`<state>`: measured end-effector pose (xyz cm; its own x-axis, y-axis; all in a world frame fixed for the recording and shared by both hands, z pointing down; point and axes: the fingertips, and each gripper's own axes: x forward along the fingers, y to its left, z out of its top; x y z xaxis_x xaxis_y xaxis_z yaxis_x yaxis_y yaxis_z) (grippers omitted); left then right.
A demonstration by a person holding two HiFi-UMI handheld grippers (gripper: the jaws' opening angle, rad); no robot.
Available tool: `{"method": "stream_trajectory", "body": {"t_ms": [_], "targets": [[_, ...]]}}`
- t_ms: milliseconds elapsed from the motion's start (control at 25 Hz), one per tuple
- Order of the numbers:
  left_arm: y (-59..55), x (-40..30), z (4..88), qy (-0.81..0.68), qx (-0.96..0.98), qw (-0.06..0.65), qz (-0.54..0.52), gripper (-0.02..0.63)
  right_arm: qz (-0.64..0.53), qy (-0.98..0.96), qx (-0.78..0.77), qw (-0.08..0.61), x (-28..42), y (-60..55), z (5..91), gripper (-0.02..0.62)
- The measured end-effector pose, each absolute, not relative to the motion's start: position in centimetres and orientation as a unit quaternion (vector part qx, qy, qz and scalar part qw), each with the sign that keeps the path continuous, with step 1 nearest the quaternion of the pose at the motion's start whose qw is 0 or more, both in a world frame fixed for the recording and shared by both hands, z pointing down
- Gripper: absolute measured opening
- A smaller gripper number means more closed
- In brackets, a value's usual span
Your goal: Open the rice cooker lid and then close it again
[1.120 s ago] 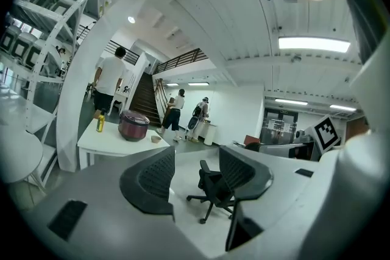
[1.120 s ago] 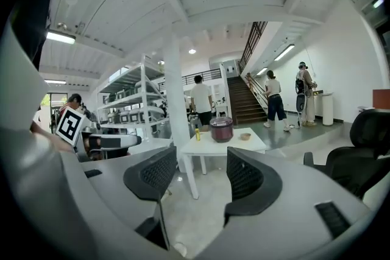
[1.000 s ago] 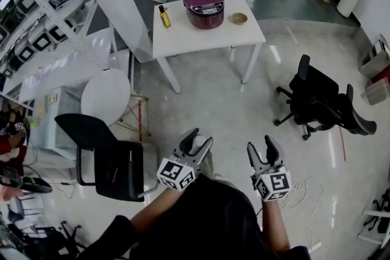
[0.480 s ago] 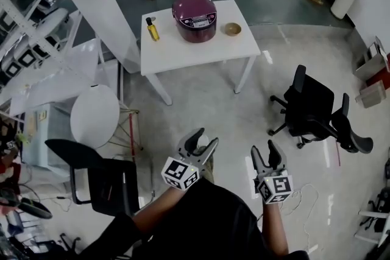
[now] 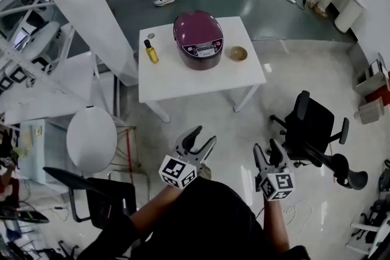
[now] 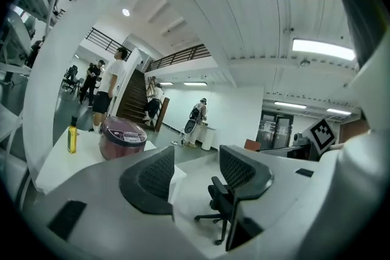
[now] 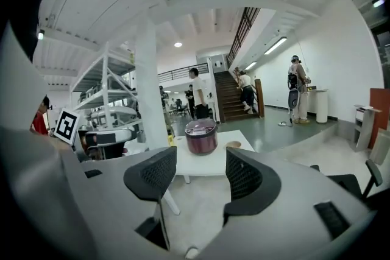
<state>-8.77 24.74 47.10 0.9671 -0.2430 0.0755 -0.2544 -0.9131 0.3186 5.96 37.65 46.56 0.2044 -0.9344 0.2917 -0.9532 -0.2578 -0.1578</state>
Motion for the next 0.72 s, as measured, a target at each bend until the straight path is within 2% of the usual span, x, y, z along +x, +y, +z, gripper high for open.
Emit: {"method": "stream_trajectory", "body": {"t_ms": [400,720], "targets": [[14.1,-7.4,47.3,-0.152,0.971,0.186,0.001,0.213,0.171,-0.630,0.754,0.067,8.4,25.8,46.4,0.233],[11.2,-6.4,47.9,-0.145,0.969,0.200,0.005,0.219,0.181,-0.645,0.739,0.079,8.7,19.9,46.9,0.233]]}}
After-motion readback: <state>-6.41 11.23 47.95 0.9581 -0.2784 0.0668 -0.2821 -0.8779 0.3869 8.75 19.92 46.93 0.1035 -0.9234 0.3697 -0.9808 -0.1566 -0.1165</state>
